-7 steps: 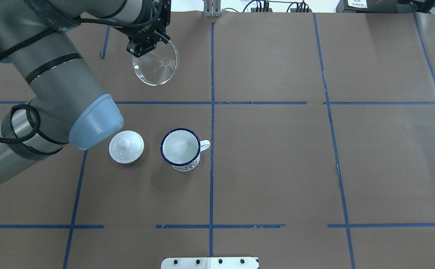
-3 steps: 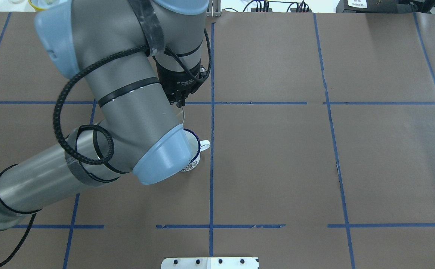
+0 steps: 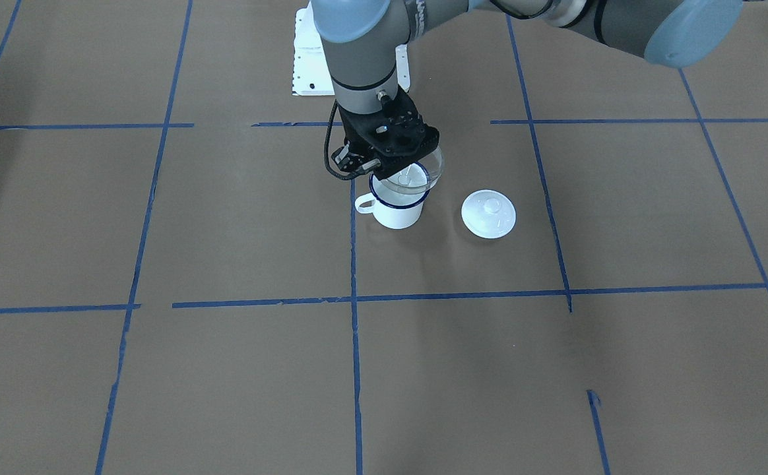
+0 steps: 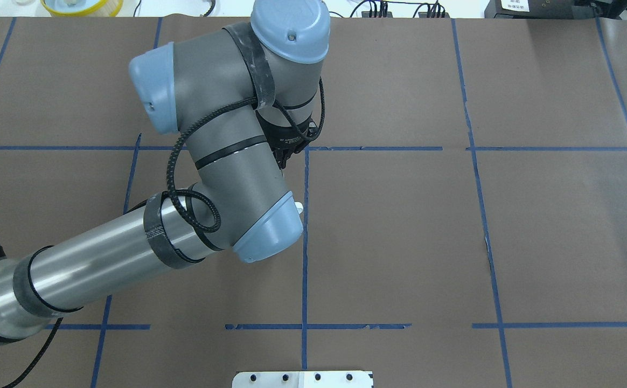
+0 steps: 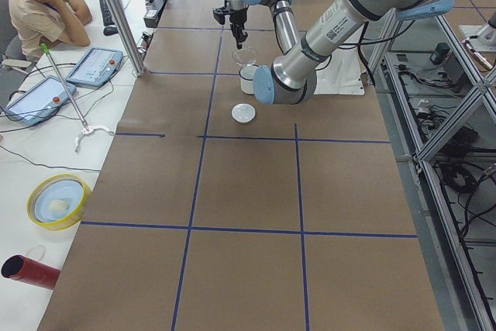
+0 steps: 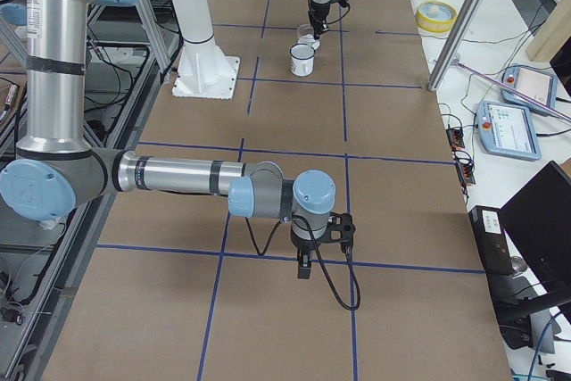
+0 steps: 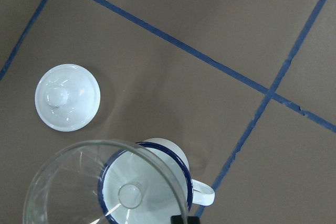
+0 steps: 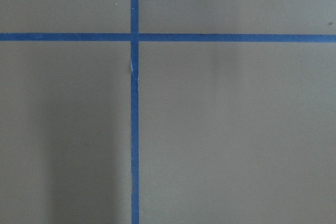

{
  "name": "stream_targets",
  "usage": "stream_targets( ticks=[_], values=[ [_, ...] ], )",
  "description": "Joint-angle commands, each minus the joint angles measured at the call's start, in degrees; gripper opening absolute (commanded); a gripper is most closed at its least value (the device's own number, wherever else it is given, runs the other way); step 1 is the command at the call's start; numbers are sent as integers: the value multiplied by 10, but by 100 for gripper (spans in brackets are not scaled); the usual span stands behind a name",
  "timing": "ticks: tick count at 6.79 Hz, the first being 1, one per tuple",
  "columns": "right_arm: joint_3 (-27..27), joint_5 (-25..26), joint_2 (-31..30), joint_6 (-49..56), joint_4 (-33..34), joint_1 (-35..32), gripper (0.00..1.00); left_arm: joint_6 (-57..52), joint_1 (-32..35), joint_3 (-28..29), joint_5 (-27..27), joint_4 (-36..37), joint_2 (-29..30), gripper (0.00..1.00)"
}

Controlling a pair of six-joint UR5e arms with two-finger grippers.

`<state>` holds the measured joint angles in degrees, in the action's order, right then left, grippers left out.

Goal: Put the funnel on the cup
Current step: 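Position the funnel over the mug opening and lower it in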

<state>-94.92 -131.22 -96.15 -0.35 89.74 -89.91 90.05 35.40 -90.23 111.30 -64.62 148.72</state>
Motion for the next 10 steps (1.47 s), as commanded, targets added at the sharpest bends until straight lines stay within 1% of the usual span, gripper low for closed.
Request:
stream_targets(
  ticks=[1, 2, 4, 7, 10],
  values=[
    [0, 0, 0, 0, 0, 0, 100, -21, -2, 19, 0, -15, -2, 0],
    [0, 0, 0, 0, 0, 0, 100, -22, -2, 20, 0, -15, -4, 0],
    [0, 0, 0, 0, 0, 0, 100, -23, -31, 20, 0, -19, -25, 0],
    [0, 0, 0, 0, 0, 0, 100, -35, -52, 22, 1, -30, -26, 0],
    [0, 0, 0, 0, 0, 0, 100, -35, -51, 20, 0, -31, -25, 0]
  ],
)
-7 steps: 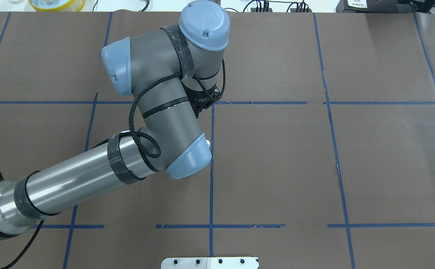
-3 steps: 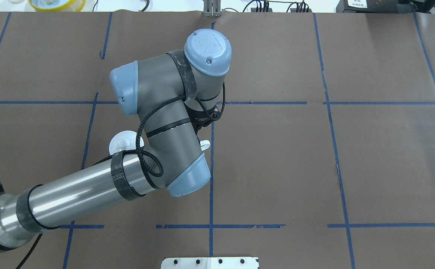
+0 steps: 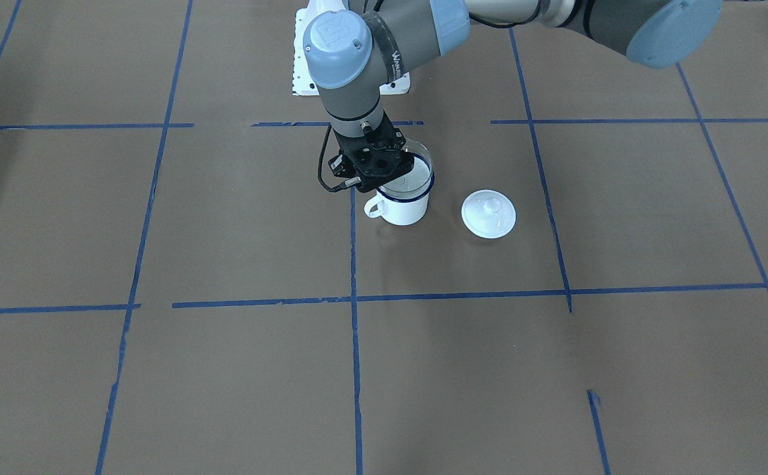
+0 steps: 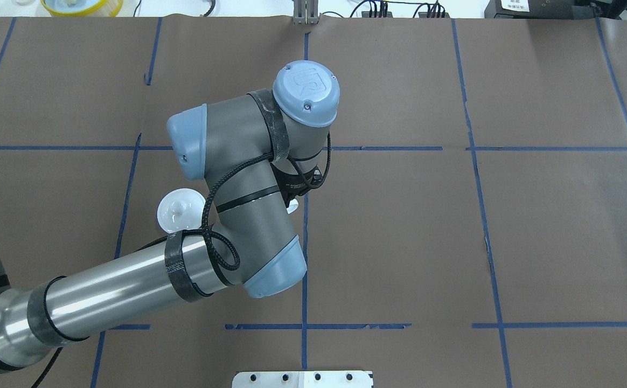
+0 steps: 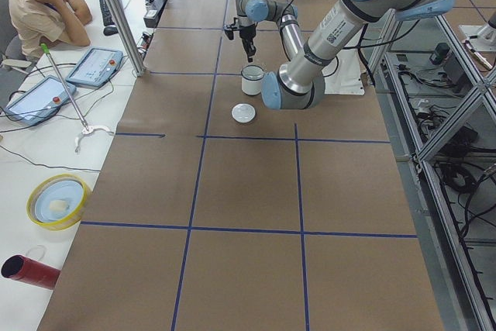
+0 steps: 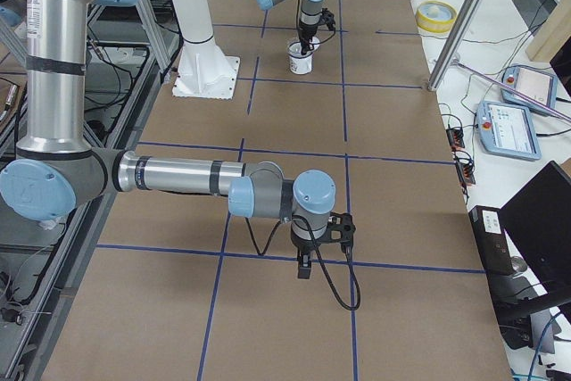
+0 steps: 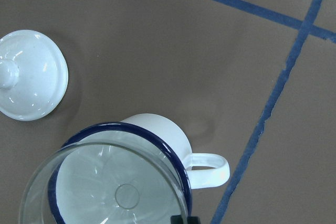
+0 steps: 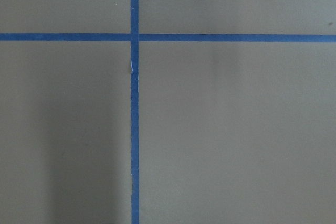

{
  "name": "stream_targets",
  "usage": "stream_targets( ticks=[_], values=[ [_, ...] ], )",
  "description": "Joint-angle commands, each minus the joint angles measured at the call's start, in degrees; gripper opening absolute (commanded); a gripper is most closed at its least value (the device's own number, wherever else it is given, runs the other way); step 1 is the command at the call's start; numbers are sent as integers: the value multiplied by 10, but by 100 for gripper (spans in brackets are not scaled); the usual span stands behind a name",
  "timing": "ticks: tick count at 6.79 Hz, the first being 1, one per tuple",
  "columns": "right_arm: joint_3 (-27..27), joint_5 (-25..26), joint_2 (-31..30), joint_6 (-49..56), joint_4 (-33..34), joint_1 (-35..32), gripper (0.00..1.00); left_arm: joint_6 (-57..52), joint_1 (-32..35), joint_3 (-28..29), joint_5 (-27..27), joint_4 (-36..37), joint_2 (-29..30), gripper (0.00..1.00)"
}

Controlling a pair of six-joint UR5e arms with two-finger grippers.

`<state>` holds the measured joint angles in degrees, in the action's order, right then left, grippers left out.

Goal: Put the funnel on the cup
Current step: 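Position the funnel over the mug opening and lower it in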

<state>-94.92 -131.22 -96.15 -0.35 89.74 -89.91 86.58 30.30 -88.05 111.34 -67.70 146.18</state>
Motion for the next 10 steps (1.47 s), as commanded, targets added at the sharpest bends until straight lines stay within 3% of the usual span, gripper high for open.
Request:
stream_targets(
  ticks=[1, 6, 7, 8, 10],
  values=[
    [0, 0, 0, 0, 0, 0, 100, -11, 4, -1, -2, 0, -1, 0],
    [0, 0, 0, 0, 0, 0, 100, -24, 6, -1, 0, -11, -14, 0],
    [0, 0, 0, 0, 0, 0, 100, -24, 10, -1, 0, -30, -14, 45],
    [0, 0, 0, 0, 0, 0, 100, -21, 12, -1, -1, -37, -14, 99],
    [0, 0, 0, 0, 0, 0, 100, -24, 22, -12, -4, -37, -15, 100]
  ],
)
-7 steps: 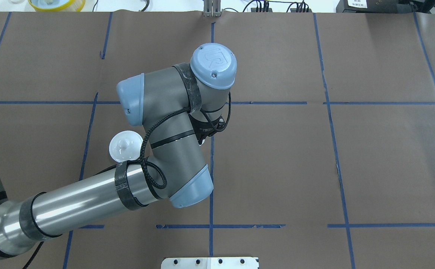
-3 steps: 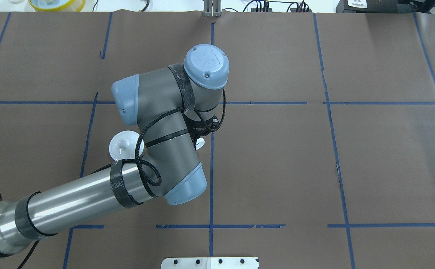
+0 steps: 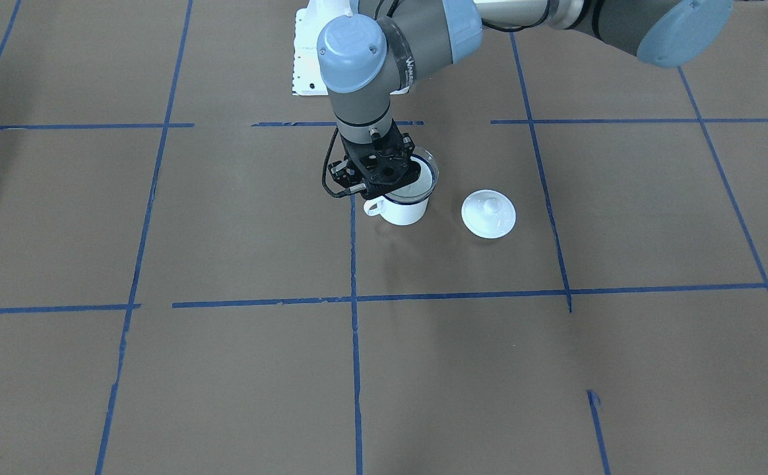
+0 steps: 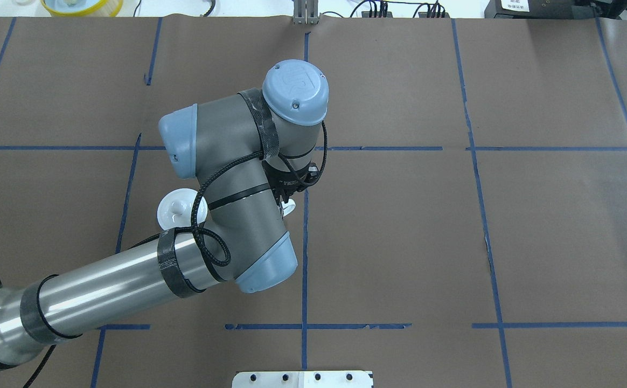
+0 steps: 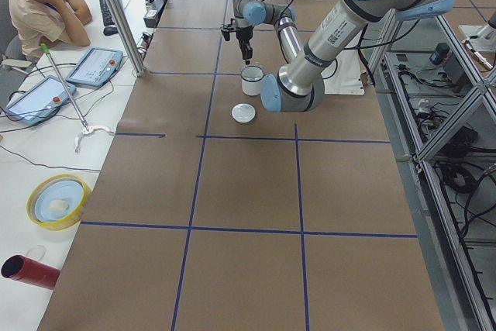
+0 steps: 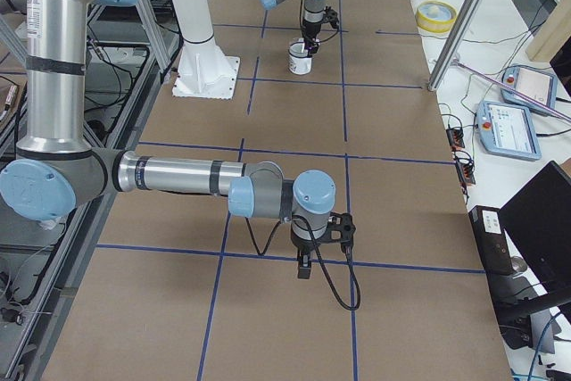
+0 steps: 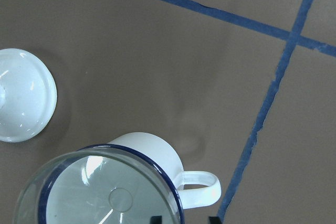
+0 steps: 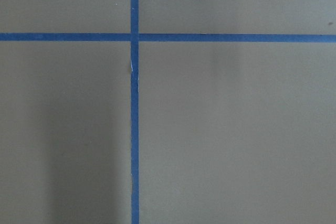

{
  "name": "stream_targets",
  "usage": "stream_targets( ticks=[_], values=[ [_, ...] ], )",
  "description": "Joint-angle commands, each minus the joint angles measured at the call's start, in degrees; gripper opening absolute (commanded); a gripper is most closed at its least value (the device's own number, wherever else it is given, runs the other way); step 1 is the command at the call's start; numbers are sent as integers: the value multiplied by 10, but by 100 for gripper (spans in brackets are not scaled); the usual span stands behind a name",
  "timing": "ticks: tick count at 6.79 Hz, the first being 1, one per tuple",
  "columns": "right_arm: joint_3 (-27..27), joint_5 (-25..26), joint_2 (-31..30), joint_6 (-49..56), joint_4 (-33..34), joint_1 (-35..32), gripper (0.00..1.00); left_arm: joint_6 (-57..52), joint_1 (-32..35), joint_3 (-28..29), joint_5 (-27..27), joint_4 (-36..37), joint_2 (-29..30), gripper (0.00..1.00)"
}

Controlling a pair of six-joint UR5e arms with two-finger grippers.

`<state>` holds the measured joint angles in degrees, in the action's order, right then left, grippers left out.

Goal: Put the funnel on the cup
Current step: 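Position the funnel over the mug opening and lower it in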

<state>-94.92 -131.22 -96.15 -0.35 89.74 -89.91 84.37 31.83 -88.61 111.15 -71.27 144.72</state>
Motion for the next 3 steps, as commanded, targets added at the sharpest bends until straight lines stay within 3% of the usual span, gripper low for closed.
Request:
stream_targets(
  ticks=[1, 2, 3],
  values=[
    [0, 0, 0, 0, 0, 0, 100, -38, 24, -80, 0, 0, -39, 100],
    [0, 0, 0, 0, 0, 0, 100, -107, 47, -189, 1, -1, -114, 100],
    [0, 0, 0, 0, 0, 0, 100, -194, 90, -251, 3, -3, -164, 100]
  ],
)
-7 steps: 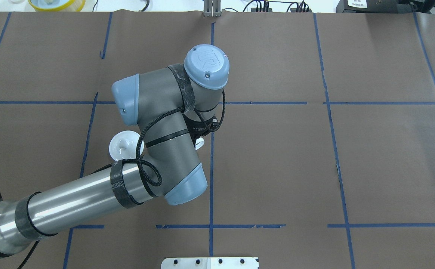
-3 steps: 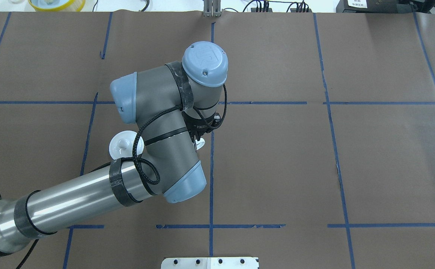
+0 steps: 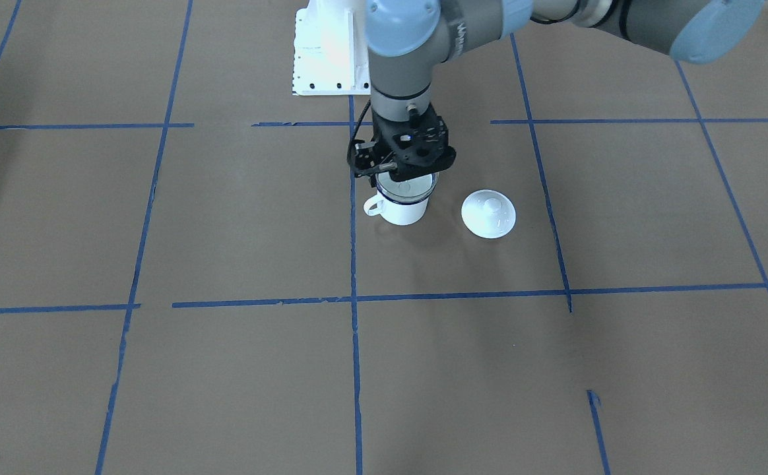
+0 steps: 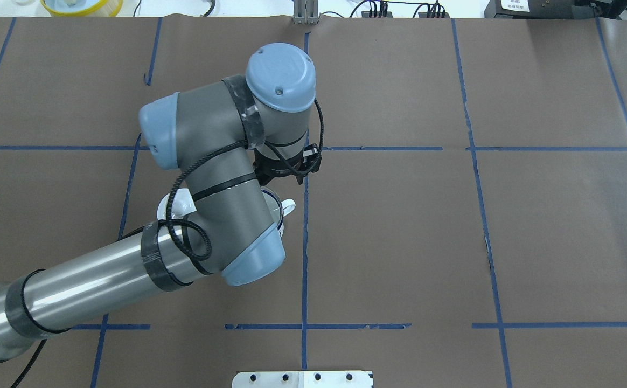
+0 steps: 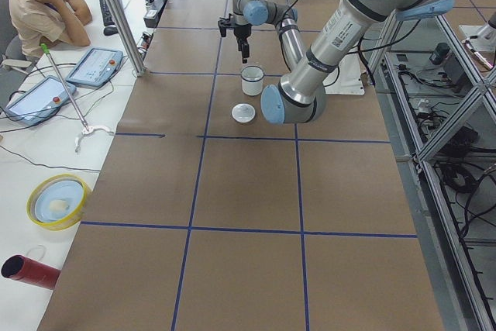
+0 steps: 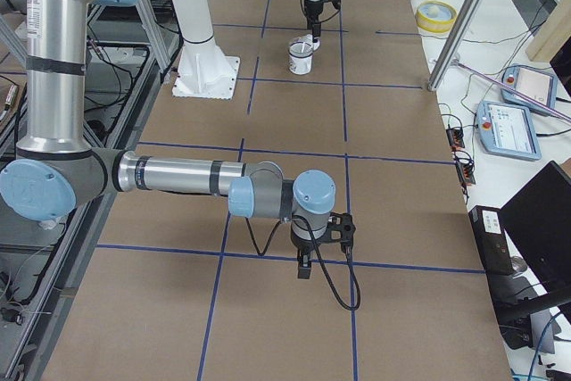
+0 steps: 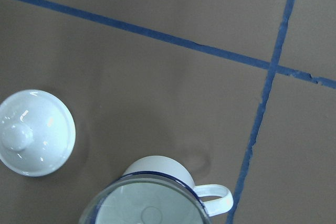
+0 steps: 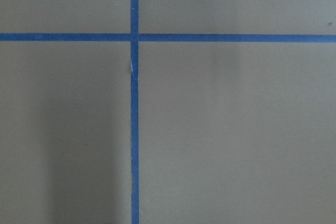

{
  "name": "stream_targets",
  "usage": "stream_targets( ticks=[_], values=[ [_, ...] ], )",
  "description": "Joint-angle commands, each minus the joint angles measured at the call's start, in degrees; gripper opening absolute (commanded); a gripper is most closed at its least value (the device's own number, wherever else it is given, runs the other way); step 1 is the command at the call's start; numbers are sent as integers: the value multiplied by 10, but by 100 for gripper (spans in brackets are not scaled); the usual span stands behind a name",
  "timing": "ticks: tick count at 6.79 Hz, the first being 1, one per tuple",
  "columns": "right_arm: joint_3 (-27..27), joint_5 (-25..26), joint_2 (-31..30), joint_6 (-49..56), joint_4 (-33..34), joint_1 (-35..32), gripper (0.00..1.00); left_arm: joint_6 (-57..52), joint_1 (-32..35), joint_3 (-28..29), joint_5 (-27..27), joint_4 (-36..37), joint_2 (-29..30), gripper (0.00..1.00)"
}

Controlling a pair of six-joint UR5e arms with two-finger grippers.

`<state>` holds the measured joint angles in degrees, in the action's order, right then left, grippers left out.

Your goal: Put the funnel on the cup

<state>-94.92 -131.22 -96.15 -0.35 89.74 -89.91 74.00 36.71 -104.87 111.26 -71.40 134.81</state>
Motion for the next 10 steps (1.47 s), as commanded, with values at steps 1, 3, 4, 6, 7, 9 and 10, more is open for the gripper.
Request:
stream_targets(
  ticks=[1, 3, 4, 6, 7, 9, 10],
  values=[
    [0, 0, 0, 0, 0, 0, 100, -171, 85, -98, 22, -4, -104, 100],
    [0, 0, 1, 0, 0, 0, 100, -391, 224, -96, 137, -106, -251, 100],
    [0, 0, 0, 0, 0, 0, 100, -501, 304, -83, 178, -142, -326, 100],
    [0, 0, 0, 0, 0, 0, 100, -767, 465, 1, 205, -157, -405, 100],
    [0, 0, 0, 0, 0, 0, 100, -802, 519, 56, 237, -159, -444, 100],
    [1, 0, 0, 0, 0, 0, 100, -805, 542, 82, 244, -158, -489, 100],
    [0, 0, 0, 0, 0, 0, 100, -810, 555, 75, 238, -153, -495, 100]
  ],
)
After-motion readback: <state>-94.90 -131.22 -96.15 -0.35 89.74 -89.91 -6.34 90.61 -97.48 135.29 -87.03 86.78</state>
